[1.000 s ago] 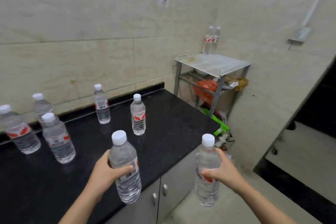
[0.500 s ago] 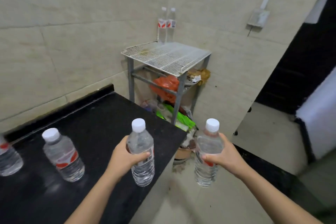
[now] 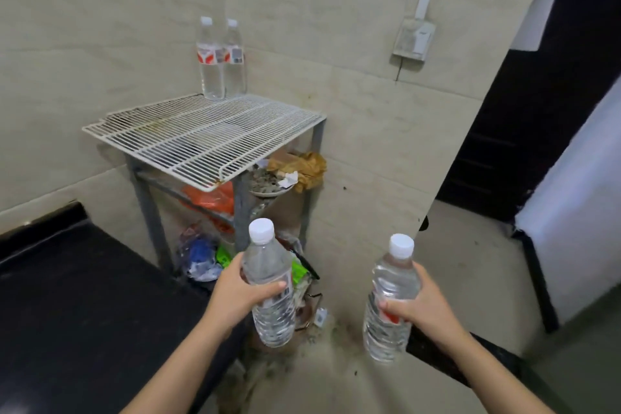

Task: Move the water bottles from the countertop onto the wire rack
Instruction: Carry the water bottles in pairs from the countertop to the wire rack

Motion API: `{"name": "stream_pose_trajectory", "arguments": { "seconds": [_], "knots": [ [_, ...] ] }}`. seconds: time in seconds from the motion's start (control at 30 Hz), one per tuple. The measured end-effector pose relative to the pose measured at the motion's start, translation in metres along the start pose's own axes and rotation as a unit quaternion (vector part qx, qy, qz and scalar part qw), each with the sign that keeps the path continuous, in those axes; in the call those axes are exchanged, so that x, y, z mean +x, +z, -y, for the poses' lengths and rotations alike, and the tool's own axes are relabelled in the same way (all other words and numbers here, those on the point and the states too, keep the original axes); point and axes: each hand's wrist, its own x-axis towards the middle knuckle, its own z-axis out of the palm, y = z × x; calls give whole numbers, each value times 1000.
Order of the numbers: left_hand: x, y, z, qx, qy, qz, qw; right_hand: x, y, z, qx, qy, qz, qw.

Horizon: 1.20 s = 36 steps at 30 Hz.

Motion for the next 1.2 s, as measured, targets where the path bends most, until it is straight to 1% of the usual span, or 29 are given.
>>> {"name": "stream_pose_trajectory", "arguments": {
  "seconds": [0.1, 0.23, 0.37, 0.53, 0.6, 0.7, 0.87, 1.0, 1.2],
  "knots": [
    [29, 33, -18, 1, -5, -34, 999, 56, -31, 9, 15, -34, 18, 999],
    [62, 51, -47, -12, 20, -99, 995, 119, -57, 32, 54, -85, 52, 994],
    [95, 49, -92, -33, 86, -161, 983, 177, -59, 60, 92, -148, 71, 982],
    [151, 29, -146, -37, 176, -227, 957, 252, -38, 112, 130, -230, 87, 961],
    [179, 14, -160, -39, 197, -249, 947, 283, -30, 133, 147, -252, 84, 953],
    [225, -6, -176, -54, 200, -285, 936, 330, -20, 160, 191, -267, 62, 942],
    [297, -26, -184, -44, 183, -329, 925, 409, -10, 189, 273, -248, 37, 929],
    [343, -34, -177, -12, 150, -344, 927, 462, 9, 203, 280, -240, 42, 929],
    [400, -38, -185, 4, 91, -340, 936, 534, 41, 236, 262, -261, 69, 926]
  ]
}}
